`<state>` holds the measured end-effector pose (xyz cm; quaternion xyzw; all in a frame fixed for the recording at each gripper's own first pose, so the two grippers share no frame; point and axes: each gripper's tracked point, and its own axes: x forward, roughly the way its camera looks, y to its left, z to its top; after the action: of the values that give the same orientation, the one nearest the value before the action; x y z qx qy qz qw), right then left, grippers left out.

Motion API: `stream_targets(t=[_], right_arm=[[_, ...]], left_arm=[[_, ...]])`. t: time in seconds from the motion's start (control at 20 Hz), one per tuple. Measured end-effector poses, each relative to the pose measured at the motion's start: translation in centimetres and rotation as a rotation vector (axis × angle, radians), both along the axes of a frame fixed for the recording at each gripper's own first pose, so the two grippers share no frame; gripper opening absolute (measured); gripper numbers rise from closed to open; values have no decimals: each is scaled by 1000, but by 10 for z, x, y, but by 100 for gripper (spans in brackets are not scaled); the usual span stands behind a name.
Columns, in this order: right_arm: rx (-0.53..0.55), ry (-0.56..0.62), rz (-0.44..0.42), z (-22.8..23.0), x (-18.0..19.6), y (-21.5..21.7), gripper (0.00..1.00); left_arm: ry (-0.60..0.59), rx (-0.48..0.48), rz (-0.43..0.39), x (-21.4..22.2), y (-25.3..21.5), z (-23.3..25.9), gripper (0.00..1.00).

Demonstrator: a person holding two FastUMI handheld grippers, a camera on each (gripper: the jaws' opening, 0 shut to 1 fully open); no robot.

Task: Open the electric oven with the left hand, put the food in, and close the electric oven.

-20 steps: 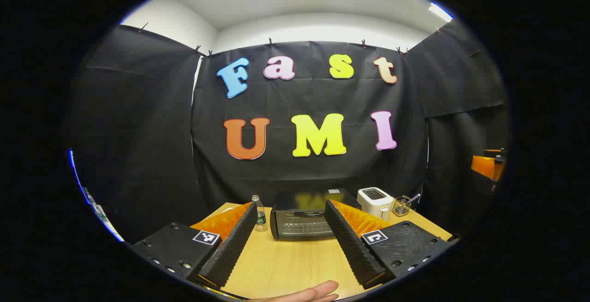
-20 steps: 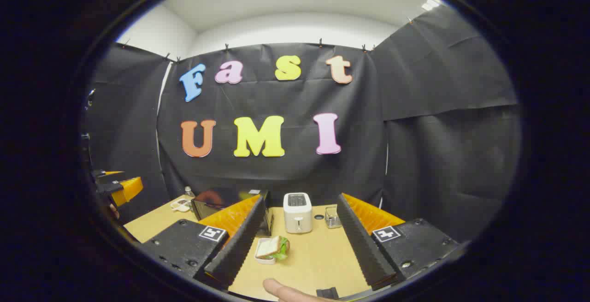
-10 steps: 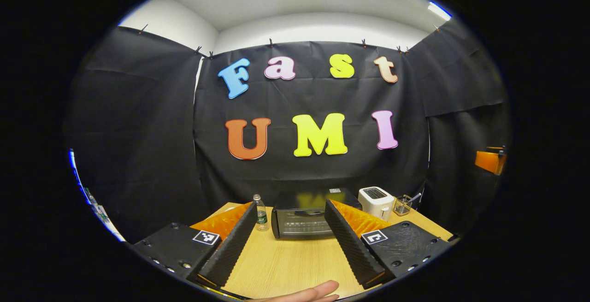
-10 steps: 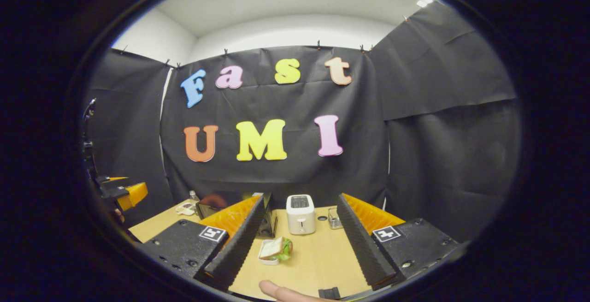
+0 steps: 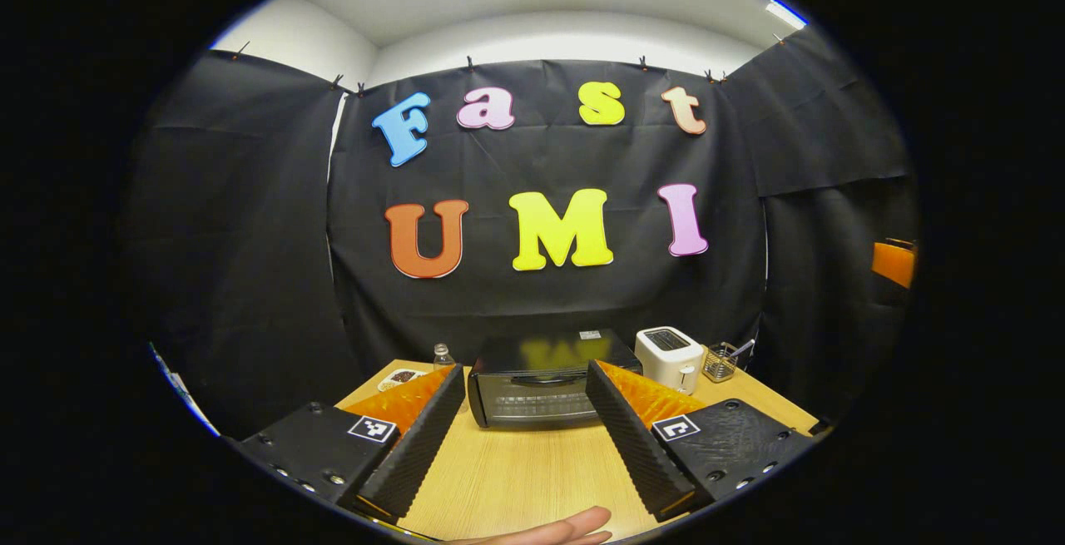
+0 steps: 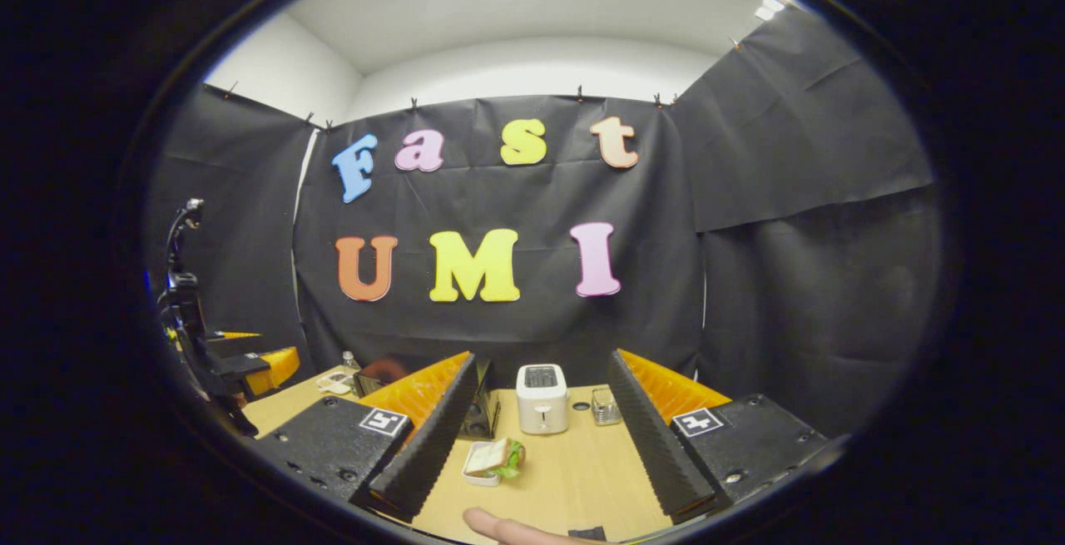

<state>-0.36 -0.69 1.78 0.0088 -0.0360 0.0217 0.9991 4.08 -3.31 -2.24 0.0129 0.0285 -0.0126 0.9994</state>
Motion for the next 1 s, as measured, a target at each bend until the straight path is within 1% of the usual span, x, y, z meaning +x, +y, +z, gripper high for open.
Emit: stream_targets(t=[0.05, 0.1, 0.3, 0.4, 0.6, 0.65, 0.7, 0.75, 0.8, 0.95, 1.0], right_arm=[[1, -5, 5, 3, 3, 1, 100], [3, -6, 5, 2, 7, -1, 94], [-7, 7, 7, 1, 25, -4, 94], [-4, 16, 5, 1, 36, -7, 94], [2, 32, 8, -1, 56, -15, 94], [5, 30, 9, 1, 61, -16, 100], [4, 32, 9, 0, 65, -19, 100], [3, 33, 6, -1, 69, -21, 94], [4, 32, 1, -1, 74, -25, 100], [-2, 48, -15, -10, 85, -33, 100], [0, 59, -15, -14, 89, -33, 94]], left_arm=[[11, 3, 1, 10, -1, -3, 96], [20, 3, 3, 21, -2, -5, 96], [70, 0, -3, 69, -8, -19, 96], [115, -4, -11, 96, -13, -32, 96], [268, -47, -51, 142, -33, -72, 96], [300, -51, -63, 153, -39, -81, 96], [323, -53, -70, 164, -44, -90, 96], [345, -51, -74, 174, -48, -97, 96], [364, -46, -74, 185, -50, -106, 96], [393, -37, -51, 215, -50, -122, 96], [408, -38, -50, 224, -50, -130, 96]])
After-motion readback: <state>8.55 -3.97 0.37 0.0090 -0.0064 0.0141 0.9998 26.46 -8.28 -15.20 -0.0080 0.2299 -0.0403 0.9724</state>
